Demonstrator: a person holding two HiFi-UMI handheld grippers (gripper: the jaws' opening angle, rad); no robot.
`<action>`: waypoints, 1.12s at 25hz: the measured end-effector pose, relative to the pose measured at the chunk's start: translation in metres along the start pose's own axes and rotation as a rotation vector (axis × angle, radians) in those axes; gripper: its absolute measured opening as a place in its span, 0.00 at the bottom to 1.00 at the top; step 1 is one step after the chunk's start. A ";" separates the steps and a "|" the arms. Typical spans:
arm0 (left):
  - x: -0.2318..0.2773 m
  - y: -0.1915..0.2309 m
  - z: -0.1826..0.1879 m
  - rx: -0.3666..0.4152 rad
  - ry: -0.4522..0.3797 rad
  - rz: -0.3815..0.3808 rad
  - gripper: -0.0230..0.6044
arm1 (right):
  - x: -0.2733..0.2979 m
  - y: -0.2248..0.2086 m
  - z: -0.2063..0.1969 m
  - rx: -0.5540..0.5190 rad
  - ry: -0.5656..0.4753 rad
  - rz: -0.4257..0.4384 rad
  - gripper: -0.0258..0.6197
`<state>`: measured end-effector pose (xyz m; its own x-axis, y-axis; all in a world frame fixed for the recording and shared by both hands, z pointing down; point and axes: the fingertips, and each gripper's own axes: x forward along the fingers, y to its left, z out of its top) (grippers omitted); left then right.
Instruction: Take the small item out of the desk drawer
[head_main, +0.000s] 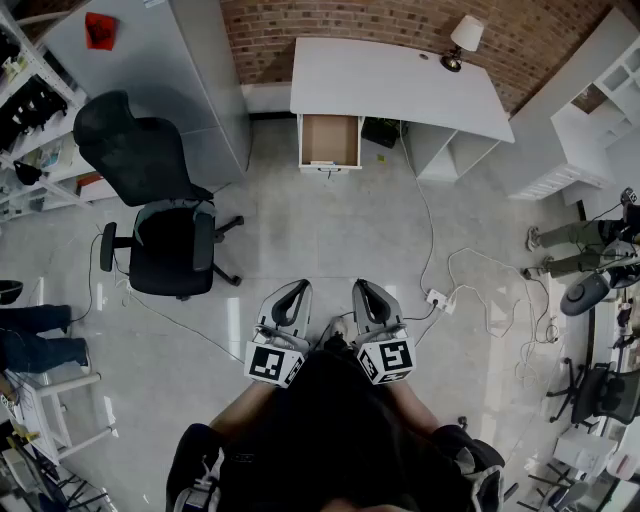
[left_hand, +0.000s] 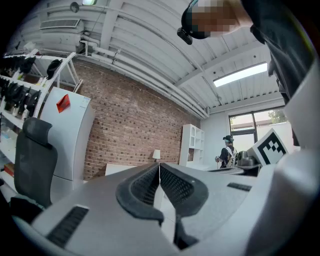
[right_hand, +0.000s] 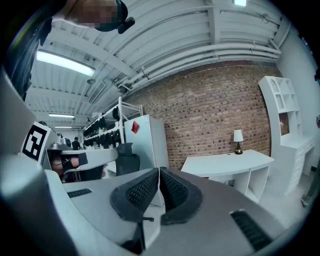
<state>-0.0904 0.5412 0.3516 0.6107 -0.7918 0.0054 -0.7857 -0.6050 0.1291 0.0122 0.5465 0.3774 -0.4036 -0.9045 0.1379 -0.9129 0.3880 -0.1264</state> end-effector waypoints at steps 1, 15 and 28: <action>0.001 0.001 -0.001 0.000 0.002 0.000 0.05 | 0.001 0.000 0.000 -0.001 -0.001 0.003 0.09; -0.010 0.033 -0.002 -0.017 0.007 0.003 0.05 | 0.026 0.024 -0.002 -0.021 0.016 0.017 0.09; -0.030 0.096 -0.022 -0.015 0.028 -0.018 0.05 | 0.065 0.063 -0.010 -0.025 0.013 -0.059 0.09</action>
<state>-0.1819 0.5091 0.3858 0.6273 -0.7782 0.0304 -0.7731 -0.6175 0.1447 -0.0716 0.5142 0.3886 -0.3496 -0.9237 0.1569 -0.9363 0.3387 -0.0928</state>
